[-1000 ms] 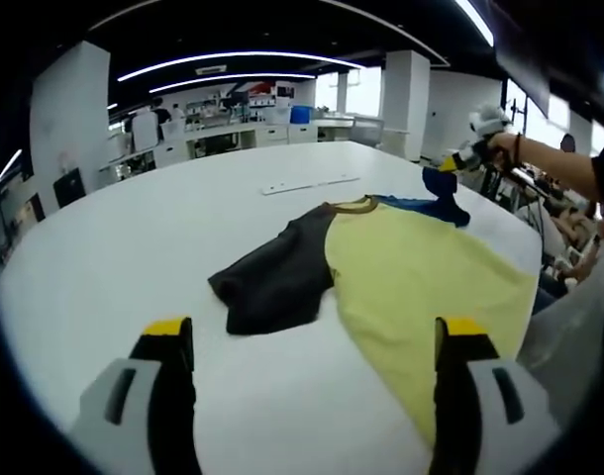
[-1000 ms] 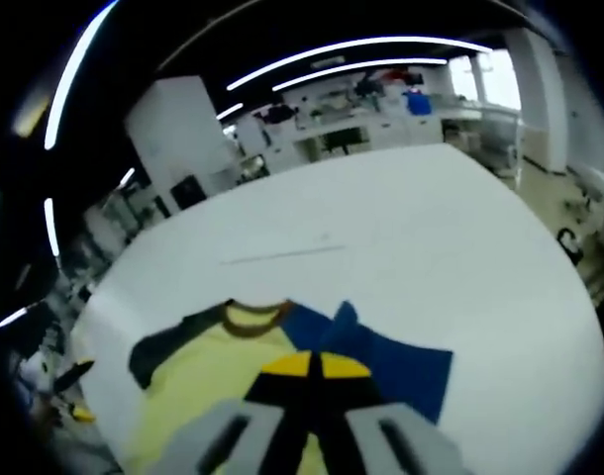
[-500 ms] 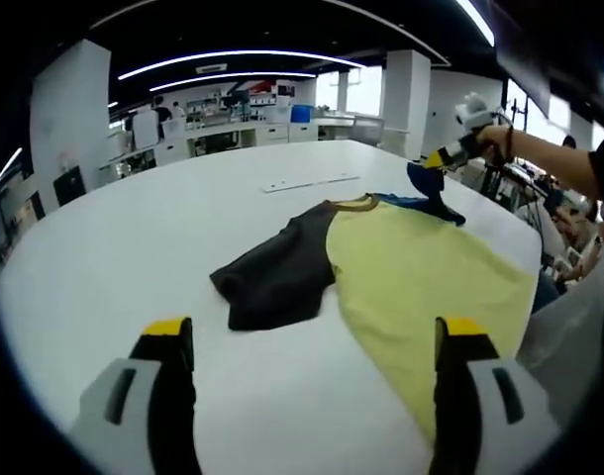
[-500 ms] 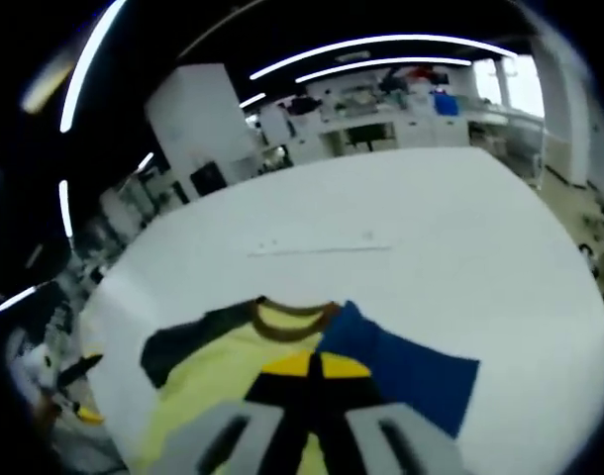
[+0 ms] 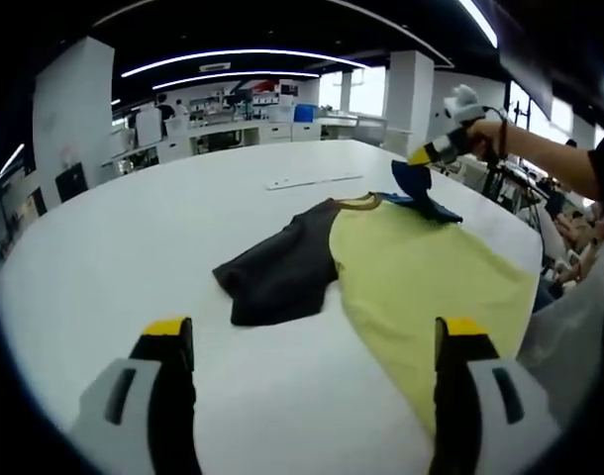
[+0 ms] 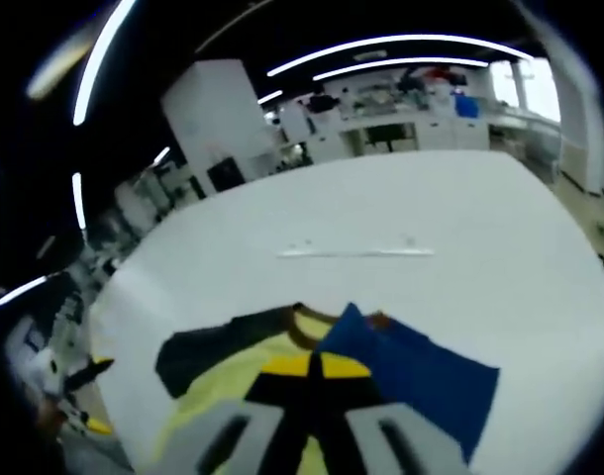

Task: Fold the garment on the visible template until the final outline fits inside the template.

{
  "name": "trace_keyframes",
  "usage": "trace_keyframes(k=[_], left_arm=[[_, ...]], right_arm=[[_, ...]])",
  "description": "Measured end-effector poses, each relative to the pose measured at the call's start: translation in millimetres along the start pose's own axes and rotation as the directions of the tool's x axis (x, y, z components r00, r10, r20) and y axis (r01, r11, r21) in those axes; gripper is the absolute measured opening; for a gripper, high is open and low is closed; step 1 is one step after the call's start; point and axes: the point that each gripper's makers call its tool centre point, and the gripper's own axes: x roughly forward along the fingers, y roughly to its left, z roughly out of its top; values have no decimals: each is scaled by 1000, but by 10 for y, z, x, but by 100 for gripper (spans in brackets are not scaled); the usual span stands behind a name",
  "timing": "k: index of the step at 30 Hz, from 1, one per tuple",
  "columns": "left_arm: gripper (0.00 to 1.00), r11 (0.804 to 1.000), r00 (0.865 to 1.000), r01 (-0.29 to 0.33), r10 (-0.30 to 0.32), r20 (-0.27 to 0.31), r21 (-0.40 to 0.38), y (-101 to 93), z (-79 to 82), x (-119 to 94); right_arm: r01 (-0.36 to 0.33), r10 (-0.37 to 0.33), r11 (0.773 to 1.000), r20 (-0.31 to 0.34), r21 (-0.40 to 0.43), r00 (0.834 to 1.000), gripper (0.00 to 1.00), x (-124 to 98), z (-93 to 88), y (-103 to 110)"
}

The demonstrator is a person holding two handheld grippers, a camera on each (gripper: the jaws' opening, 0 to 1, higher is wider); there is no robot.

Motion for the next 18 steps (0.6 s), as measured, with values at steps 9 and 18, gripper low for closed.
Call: trace_keyframes(k=[9,18], left_arm=[[99,1000,1000,-3,3,-9,-5,33,-52,2],[99,1000,1000,-7,7,-16,-12,54,-75,0]], right_arm=[[-45,45,999,-1,3,999,0,176,9,255],[-81,80,997,-19,-13,997,0,278,-65,514]])
